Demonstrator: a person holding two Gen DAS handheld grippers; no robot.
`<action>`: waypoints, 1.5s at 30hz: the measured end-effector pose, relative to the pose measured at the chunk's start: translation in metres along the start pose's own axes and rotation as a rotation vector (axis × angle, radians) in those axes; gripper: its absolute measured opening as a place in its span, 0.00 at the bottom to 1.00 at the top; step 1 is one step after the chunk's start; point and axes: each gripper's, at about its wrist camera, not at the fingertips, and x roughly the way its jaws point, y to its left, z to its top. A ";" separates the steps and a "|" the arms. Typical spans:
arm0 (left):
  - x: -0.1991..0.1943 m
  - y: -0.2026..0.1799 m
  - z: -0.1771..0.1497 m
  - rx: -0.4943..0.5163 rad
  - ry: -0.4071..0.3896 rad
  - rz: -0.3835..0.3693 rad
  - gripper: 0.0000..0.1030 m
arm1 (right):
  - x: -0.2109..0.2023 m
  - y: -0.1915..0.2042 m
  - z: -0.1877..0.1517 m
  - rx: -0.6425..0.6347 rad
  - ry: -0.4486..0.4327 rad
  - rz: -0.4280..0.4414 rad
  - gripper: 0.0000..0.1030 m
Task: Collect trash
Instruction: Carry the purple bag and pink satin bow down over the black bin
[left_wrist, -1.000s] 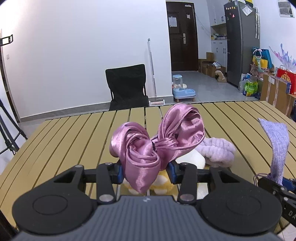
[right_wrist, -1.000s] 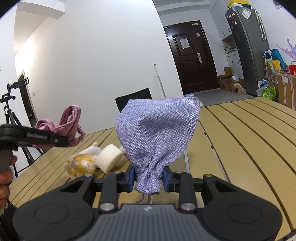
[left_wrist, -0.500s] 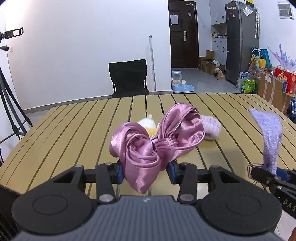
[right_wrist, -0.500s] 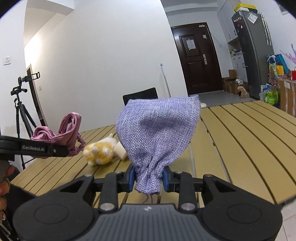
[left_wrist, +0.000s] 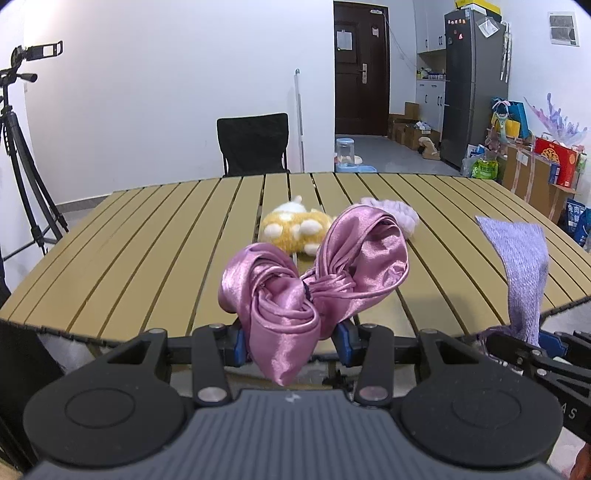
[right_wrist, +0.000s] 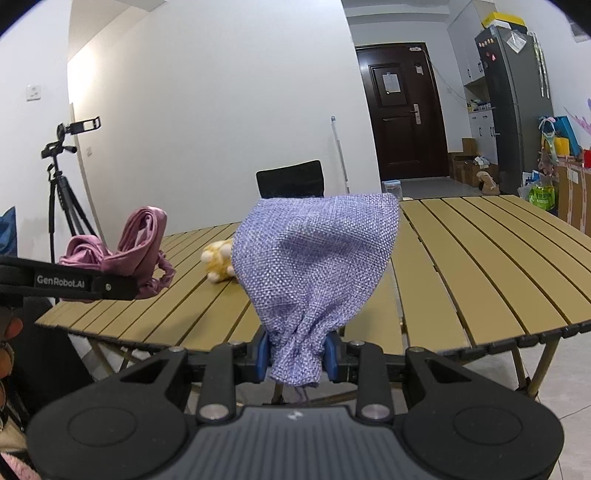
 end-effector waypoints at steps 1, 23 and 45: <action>-0.003 0.001 -0.004 0.002 0.001 -0.002 0.43 | -0.005 0.003 -0.003 -0.005 0.000 -0.001 0.28; -0.027 0.023 -0.092 -0.019 0.095 -0.009 0.43 | -0.053 0.043 -0.078 -0.078 0.136 -0.009 0.28; 0.037 0.058 -0.181 -0.090 0.304 0.085 0.43 | -0.017 0.025 -0.164 -0.039 0.388 -0.075 0.28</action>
